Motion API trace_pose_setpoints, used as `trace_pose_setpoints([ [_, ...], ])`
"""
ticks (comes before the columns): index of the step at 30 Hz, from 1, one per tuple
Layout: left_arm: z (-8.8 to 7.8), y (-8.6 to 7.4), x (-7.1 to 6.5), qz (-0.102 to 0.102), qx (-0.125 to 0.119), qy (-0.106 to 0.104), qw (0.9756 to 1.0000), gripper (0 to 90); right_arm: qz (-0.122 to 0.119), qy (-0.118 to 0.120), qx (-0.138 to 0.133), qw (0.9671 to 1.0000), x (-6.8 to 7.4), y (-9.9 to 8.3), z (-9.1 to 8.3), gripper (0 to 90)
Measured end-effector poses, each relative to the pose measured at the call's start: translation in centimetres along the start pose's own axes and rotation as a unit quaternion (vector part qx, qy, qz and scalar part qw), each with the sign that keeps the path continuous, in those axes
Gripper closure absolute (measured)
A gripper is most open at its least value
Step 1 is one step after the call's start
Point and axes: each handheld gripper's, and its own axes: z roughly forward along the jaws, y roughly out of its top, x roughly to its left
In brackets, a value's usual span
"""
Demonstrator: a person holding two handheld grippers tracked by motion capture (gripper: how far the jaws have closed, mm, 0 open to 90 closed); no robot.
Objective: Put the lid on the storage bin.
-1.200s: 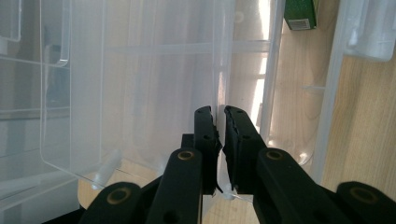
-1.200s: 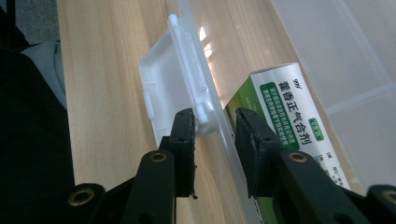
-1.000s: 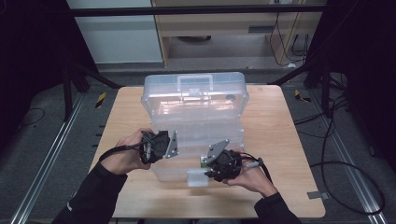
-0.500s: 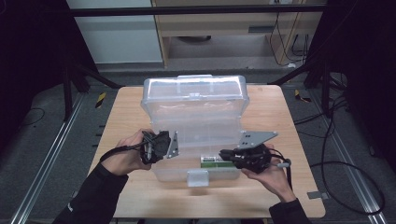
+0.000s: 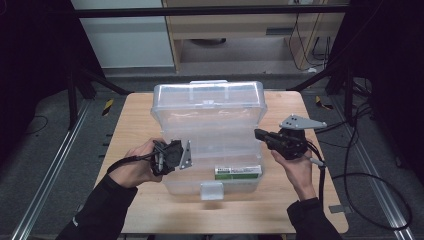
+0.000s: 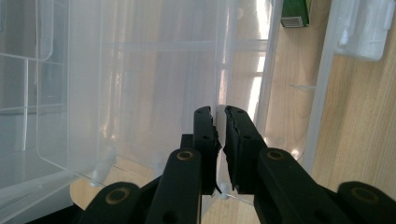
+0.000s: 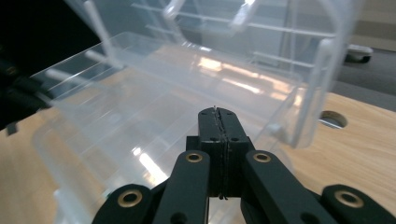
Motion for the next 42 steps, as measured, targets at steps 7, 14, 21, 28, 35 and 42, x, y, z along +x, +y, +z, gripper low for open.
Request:
trace_pose_setpoints([
  [7, 0.1, 0.0, -0.2, 0.002, 0.005, -0.007, 1.0, 82.9, 0.017, -0.021, -0.003, 0.9996, -1.2, 0.6, 0.7, 90.0],
  [14, 0.2, 0.0, -0.5, 0.008, 0.006, -0.017, 0.9998, 82.8, 0.019, -0.029, -0.004, 0.9994, -1.5, 0.9, 0.6, 90.0],
  [21, 0.3, -0.3, -0.9, 0.005, -0.002, -0.012, 0.9999, 81.4, 0.014, -0.028, 0.001, 0.9995, -1.4, 0.7, 0.5, 90.0],
  [28, -0.6, -0.8, -0.7, -0.046, -0.043, -0.004, 0.998, 78.4, 0.012, -0.024, 0.002, 0.9996, -1.5, 0.7, 0.5, 90.0],
  [35, -2.3, -1.5, -0.2, -0.115, -0.081, 0.024, 0.9898, 80.2, 0.01, -0.022, 0.003, 0.9997, -1.5, 0.6, 0.4, 90.0],
  [42, -1.9, -3.1, 0.7, -0.191, -0.1, 0.046, 0.9755, 88.8, 0.007, -0.019, 0.006, 0.9998, -1.4, 0.4, 0.2, 90.0],
])
